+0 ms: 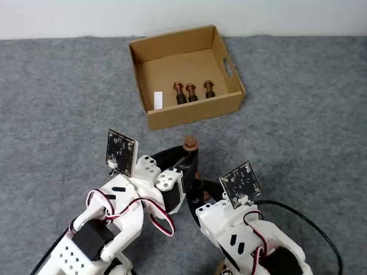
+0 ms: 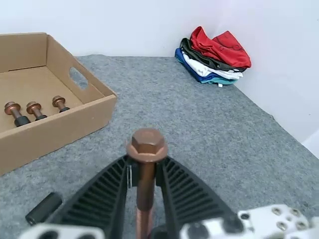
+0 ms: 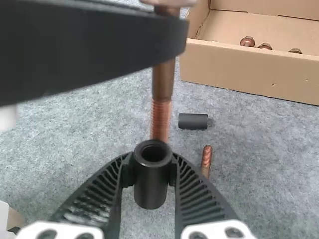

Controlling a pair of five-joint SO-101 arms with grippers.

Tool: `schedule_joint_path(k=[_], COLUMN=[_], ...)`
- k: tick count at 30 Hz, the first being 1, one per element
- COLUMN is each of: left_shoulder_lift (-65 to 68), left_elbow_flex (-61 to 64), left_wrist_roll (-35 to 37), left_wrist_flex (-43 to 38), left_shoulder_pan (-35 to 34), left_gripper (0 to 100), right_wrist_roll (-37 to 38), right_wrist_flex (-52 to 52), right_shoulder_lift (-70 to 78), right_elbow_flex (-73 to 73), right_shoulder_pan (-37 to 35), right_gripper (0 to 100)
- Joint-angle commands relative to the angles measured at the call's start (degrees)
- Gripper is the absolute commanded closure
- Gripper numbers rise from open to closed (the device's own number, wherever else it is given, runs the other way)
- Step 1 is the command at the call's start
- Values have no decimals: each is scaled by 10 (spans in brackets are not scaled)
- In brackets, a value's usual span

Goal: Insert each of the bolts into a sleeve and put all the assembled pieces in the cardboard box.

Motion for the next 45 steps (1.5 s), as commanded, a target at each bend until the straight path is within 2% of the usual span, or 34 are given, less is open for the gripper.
schedule_joint_path(k=[1,13,30,35,45], left_shoulder_lift=[-11,-9,-10,-7,-11], left_elbow_flex=[-8,-45,-115,-110,-50], left_wrist_roll=[4,3,4,4,3], left_wrist_flex=[-20,-37,114,113,80], left_shoulder_pan=[17,-1,7,40,40], left_gripper=[995,995,995,995,995], right_wrist_roll=[4,4,5,5,5], right_wrist_flex=[-15,-13,-15,-15,-15], right_shoulder_lift=[-2,-2,-2,-2,-2], right_elbow_flex=[-4,3,10,10,9], right_shoulder_pan=[-4,-4,-1,-1,-1], right_gripper=[991,991,991,991,991])
